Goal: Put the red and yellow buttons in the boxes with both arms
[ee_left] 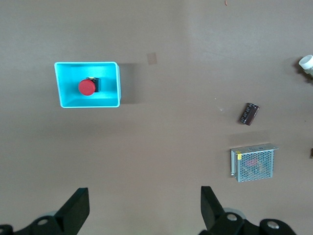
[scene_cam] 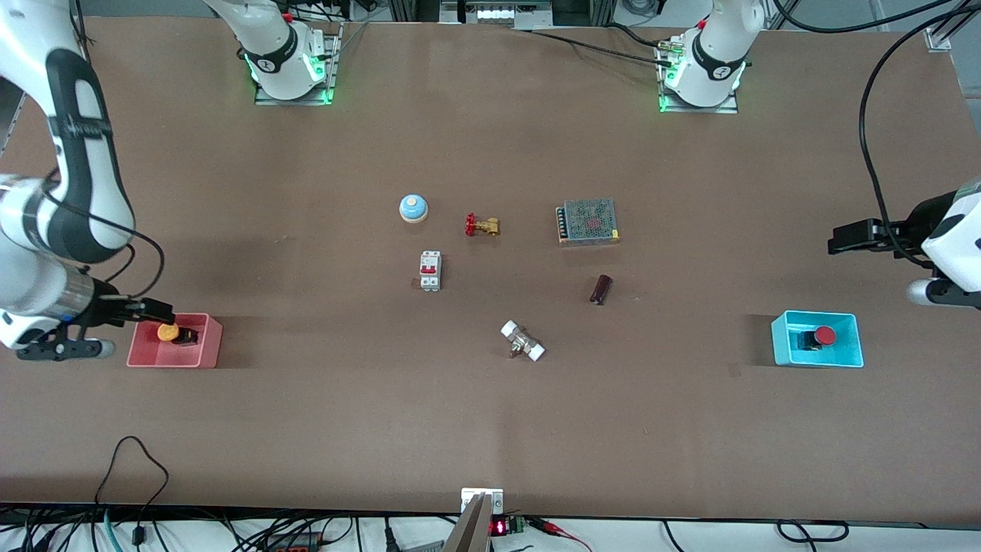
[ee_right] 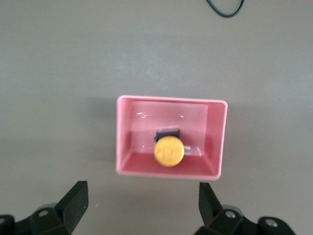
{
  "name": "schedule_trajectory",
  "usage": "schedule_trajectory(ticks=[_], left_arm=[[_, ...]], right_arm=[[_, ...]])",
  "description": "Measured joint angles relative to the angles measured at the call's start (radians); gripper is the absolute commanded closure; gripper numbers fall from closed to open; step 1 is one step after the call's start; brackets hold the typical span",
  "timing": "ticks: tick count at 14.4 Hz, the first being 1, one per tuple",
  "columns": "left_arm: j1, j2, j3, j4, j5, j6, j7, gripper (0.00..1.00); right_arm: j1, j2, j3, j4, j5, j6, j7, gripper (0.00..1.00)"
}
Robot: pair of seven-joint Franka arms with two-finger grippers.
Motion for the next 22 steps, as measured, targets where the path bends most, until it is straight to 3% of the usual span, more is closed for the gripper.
schedule_trajectory(ticks=[3, 7, 10, 15, 22], left_arm=[[-0.024, -0.032, 0.002, -0.036, 0.0, 0.023, -0.016, 0.0], [-0.117, -0.269, 0.093, -0.34, -0.003, 0.237, -0.034, 0.0], [-0.149, -0.372, 0.133, -0.463, -0.003, 0.272, 0.026, 0.0], [-0.147, -0.37, 0.149, -0.496, -0.003, 0.28, 0.093, 0.0], [-0.147, -0.367, 0.149, -0.496, -0.003, 0.28, 0.104, 0.0]], right_arm=[[0.002, -0.113, 0.008, 0.001, 0.0, -0.105, 0.0, 0.0], [0.0, -0.238, 0.021, 0.002, 0.0, -0.273, 0.0, 0.0], [0.0, -0.295, 0.054, -0.001, 0.0, -0.366, 0.031, 0.0], [-0.005, -0.325, 0.123, -0.02, 0.0, -0.406, 0.131, 0.0], [-0.012, -0.325, 0.128, -0.02, 0.0, -0.406, 0.133, 0.0]])
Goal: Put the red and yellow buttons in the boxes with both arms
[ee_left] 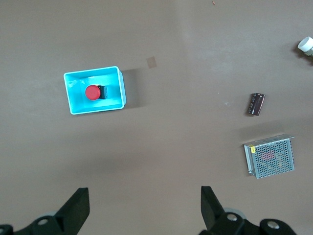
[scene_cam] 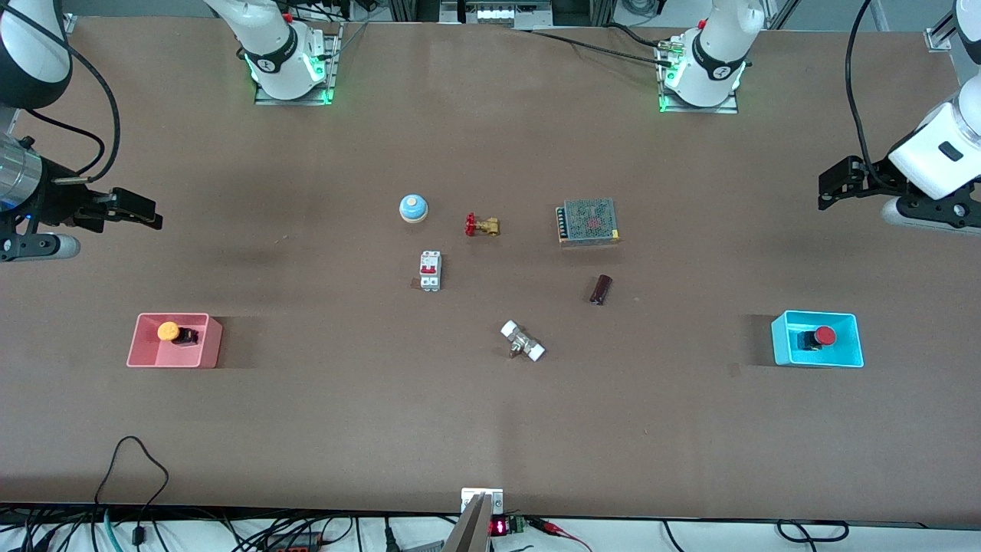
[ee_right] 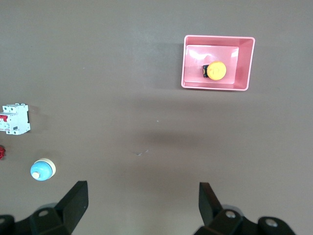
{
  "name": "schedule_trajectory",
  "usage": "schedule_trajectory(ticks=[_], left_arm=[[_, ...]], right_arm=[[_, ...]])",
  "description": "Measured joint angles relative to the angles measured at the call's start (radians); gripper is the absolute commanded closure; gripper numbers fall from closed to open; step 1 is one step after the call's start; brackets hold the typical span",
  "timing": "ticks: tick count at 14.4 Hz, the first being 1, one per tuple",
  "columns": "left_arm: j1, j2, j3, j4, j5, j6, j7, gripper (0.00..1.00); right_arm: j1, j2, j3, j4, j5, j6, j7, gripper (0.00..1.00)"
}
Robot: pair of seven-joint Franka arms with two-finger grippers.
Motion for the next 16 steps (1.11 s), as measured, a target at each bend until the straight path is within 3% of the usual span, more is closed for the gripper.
schedule_trajectory(ticks=[3, 7, 16], left_arm=[[-0.001, 0.0, -0.001, 0.0, 0.0, 0.0, 0.0, 0.0], [-0.001, 0.0, -0.002, 0.0, 0.0, -0.004, 0.0, 0.0], [-0.001, 0.0, -0.002, 0.0, 0.0, -0.004, 0.0, 0.0]], right_arm=[[0.01, 0.0, -0.002, 0.009, -0.009, -0.011, 0.0, 0.0], [0.092, 0.0, -0.071, 0.017, -0.017, -0.016, 0.027, 0.0], [0.097, -0.001, -0.088, 0.082, -0.018, -0.108, 0.033, 0.0]])
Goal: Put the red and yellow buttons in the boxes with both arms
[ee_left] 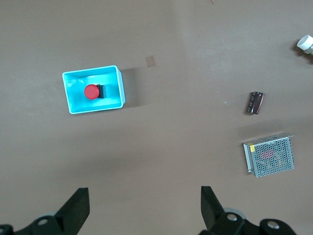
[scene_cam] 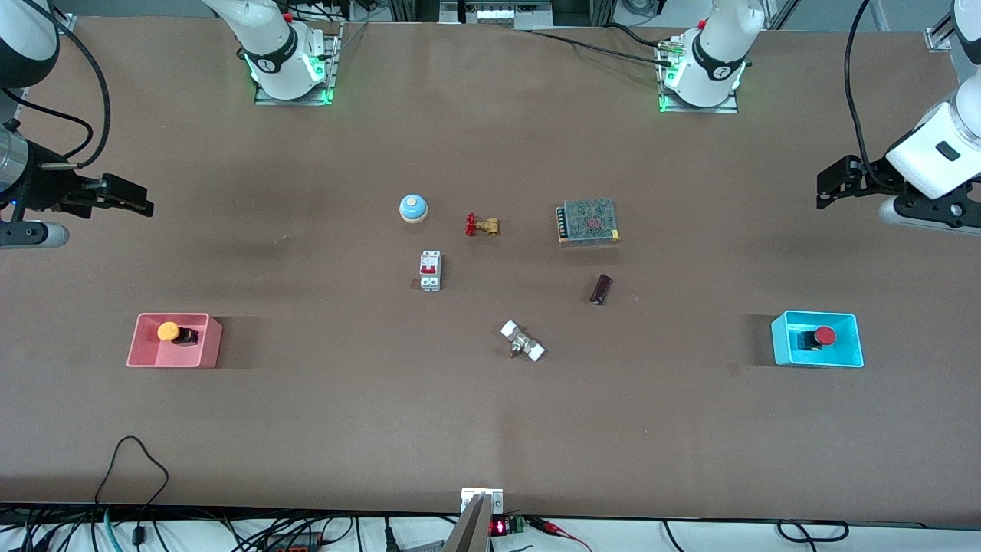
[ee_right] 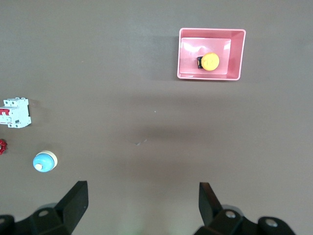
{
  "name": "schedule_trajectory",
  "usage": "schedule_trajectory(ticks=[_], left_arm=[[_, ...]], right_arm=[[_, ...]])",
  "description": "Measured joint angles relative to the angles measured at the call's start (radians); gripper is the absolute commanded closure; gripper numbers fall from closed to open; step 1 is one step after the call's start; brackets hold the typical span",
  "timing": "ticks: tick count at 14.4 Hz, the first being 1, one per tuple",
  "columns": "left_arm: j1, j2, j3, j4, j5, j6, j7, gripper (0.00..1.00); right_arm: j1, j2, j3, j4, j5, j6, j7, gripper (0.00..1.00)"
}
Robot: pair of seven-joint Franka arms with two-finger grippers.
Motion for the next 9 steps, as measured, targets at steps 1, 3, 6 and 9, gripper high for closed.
schedule_trajectory(ticks=[1, 3, 6, 9], left_arm=[[0.0, 0.0, 0.0, 0.0, 0.0, 0.0, 0.0, 0.0], [0.0, 0.0, 0.0, 0.0, 0.0, 0.0, 0.0, 0.0], [0.0, 0.0, 0.0, 0.0, 0.0, -0.001, 0.0, 0.0], [0.0, 0.0, 0.0, 0.0, 0.0, -0.001, 0.0, 0.0]], right_arm=[[0.0, 0.0, 0.0, 0.003, 0.0, -0.003, 0.0, 0.0], [0.0, -0.001, 0.0, 0.005, 0.0, -0.023, 0.005, 0.0], [0.002, -0.002, 0.0, 0.005, 0.0, -0.034, 0.005, 0.0], [0.01, -0.002, 0.0, 0.005, 0.0, -0.037, 0.006, 0.0]])
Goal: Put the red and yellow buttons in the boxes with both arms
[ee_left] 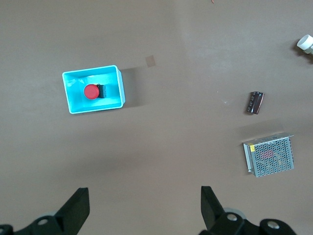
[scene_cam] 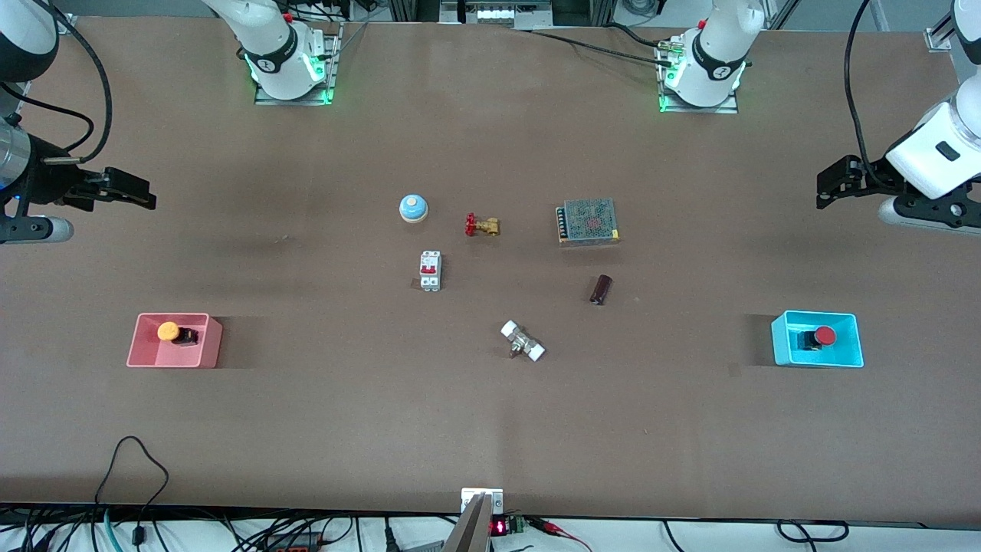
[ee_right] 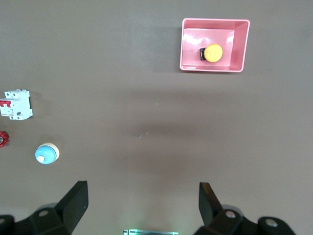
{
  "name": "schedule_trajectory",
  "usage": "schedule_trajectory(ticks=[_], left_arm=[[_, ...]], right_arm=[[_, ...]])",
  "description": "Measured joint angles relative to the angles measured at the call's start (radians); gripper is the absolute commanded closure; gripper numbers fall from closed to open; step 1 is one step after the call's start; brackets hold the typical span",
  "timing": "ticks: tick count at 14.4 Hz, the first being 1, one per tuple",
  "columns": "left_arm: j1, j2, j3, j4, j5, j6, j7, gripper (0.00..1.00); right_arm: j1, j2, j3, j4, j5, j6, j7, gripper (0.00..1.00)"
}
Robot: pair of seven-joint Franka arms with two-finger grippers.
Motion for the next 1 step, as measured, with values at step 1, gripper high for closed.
schedule_trajectory(ticks=[1], left_arm=[[0.0, 0.0, 0.0, 0.0, 0.0, 0.0, 0.0, 0.0]], right_arm=[[0.001, 0.0, 0.0, 0.0, 0.0, -0.001, 0.0, 0.0]])
